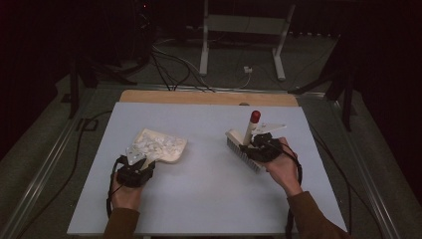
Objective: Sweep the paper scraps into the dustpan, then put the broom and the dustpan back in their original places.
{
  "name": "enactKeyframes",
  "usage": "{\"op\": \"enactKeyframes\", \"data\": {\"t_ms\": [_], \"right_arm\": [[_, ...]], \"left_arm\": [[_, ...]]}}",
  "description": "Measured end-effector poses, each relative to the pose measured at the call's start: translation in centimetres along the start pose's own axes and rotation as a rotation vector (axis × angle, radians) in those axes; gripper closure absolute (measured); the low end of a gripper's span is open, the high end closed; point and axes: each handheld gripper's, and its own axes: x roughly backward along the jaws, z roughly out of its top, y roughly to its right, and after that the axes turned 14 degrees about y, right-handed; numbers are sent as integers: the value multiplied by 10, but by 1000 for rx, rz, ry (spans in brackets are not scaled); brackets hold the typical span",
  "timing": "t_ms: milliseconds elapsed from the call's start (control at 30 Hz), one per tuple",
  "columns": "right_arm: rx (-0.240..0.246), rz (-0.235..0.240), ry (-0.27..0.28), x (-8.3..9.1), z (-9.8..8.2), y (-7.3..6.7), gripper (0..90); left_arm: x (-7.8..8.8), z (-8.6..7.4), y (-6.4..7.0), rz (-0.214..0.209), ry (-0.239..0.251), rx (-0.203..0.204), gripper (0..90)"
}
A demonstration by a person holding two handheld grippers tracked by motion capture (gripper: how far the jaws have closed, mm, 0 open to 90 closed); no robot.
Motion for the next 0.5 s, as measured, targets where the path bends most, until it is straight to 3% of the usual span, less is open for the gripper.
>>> {"op": "enactKeyframes", "data": {"t_ms": [200,300,500], "right_arm": [[12,26,-2,2,-1,2,672],[27,86,-10,2,-2,3,672],[102,179,-41,5,-8,3,672]], "left_arm": [[2,-1,1,20,16,33,667],[2,-3,2,34,21,50,667],[2,-7,4,59,20,66,667]]}}
